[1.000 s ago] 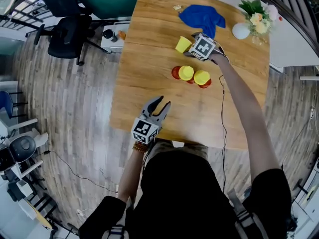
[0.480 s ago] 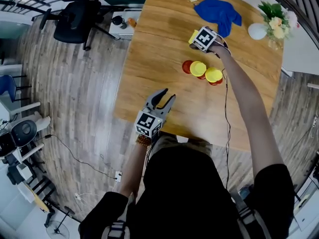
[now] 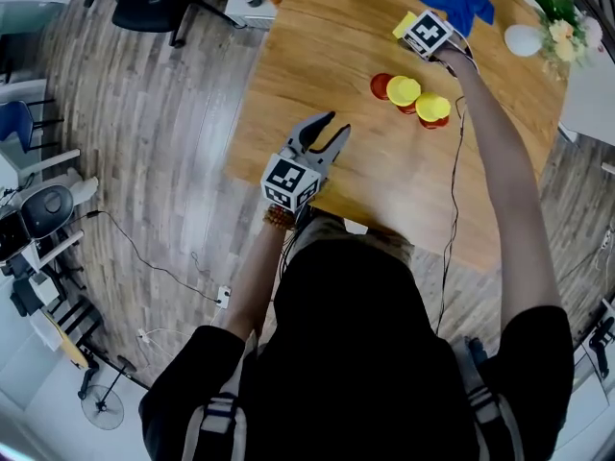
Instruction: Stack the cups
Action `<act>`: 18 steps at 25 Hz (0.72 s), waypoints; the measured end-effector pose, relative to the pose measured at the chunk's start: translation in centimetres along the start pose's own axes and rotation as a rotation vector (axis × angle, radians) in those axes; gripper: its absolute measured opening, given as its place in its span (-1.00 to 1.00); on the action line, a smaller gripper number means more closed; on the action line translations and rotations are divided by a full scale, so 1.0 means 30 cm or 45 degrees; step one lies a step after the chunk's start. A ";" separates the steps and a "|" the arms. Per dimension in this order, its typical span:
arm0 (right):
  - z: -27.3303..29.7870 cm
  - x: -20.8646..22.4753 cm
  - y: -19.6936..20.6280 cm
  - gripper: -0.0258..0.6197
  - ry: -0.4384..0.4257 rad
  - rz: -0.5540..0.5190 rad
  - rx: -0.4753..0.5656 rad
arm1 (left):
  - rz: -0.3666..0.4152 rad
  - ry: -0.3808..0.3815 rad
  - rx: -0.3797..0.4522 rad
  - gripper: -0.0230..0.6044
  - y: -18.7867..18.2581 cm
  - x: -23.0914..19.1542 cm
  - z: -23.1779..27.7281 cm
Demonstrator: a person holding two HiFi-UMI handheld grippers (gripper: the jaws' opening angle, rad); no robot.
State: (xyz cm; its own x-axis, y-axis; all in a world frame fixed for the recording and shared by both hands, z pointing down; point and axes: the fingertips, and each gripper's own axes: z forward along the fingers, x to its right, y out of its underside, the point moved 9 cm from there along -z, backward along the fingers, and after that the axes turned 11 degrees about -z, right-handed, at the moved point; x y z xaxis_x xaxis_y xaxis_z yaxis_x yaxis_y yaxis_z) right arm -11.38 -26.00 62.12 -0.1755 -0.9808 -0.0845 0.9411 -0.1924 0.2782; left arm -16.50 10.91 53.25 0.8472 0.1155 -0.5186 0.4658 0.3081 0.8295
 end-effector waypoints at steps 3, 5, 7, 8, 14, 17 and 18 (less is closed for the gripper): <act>-0.089 0.023 -0.007 0.14 0.122 -0.013 0.036 | 0.017 -0.012 0.016 -0.46 -0.023 -0.015 -0.023; -0.161 0.011 -0.017 0.13 0.155 0.001 0.109 | 0.032 -0.013 0.027 -0.46 -0.039 -0.021 -0.033; -0.245 -0.022 -0.030 0.13 0.182 0.032 0.204 | 0.064 -0.010 0.038 -0.45 -0.059 -0.020 -0.042; -0.287 -0.042 -0.032 0.13 0.195 0.052 0.254 | 0.090 -0.005 0.043 -0.45 -0.070 -0.015 -0.043; -0.516 -0.225 0.035 0.13 0.208 0.193 0.576 | 0.281 0.068 0.104 -0.34 -0.133 0.067 0.015; -0.637 -0.359 0.088 0.13 0.242 0.230 0.706 | 0.182 0.160 0.154 -0.33 -0.169 0.111 0.080; -0.670 -0.406 0.106 0.13 0.263 0.226 0.739 | 0.117 0.192 0.163 -0.33 -0.177 0.121 0.104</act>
State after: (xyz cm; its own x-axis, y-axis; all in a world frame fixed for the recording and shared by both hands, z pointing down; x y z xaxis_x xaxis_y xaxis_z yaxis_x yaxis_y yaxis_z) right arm -0.45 -14.05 44.80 0.0827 -0.9842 -0.1563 0.6308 -0.0697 0.7728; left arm -15.11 6.76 47.62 0.8444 0.2805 -0.4565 0.4249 0.1683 0.8895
